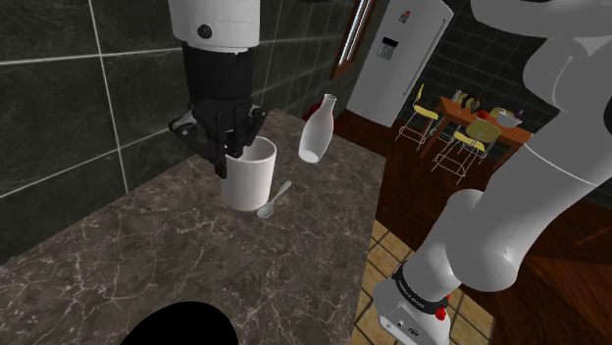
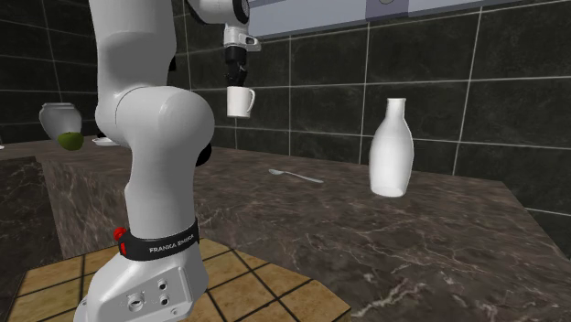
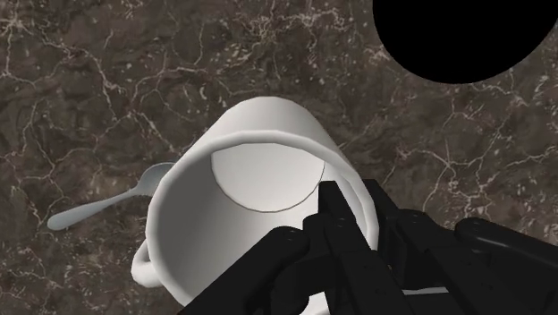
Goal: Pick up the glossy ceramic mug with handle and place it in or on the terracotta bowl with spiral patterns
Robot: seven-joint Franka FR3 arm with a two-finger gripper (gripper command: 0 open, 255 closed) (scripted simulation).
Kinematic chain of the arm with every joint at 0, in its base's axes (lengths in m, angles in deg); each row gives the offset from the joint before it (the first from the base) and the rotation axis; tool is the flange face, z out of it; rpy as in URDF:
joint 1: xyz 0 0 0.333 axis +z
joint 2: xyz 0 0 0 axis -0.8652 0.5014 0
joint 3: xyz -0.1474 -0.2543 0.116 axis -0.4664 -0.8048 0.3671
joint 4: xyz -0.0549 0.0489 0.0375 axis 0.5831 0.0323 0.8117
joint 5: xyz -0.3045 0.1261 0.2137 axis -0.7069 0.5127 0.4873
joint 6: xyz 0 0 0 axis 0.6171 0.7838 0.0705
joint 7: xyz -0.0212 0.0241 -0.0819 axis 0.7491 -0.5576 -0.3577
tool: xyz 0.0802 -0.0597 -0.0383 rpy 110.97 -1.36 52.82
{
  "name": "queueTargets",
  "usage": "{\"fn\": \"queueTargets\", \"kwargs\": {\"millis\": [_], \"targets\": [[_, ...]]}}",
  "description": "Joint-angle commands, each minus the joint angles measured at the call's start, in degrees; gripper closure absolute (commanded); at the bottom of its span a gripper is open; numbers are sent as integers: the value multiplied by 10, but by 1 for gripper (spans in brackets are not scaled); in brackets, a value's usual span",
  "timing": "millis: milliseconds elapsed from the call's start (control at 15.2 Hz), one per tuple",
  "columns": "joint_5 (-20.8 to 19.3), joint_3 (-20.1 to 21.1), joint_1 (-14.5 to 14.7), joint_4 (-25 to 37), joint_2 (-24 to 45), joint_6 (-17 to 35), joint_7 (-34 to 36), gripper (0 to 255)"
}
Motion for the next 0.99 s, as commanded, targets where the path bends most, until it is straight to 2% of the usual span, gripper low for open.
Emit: {"fn": "queueTargets", "kwargs": {"millis": [0,528,924], "targets": [[0,15,13,17,9,-7,30,255],[-18,74,77,90,71,-23,157,255],[-58,109,148,181,151,-45,260,255]]}}
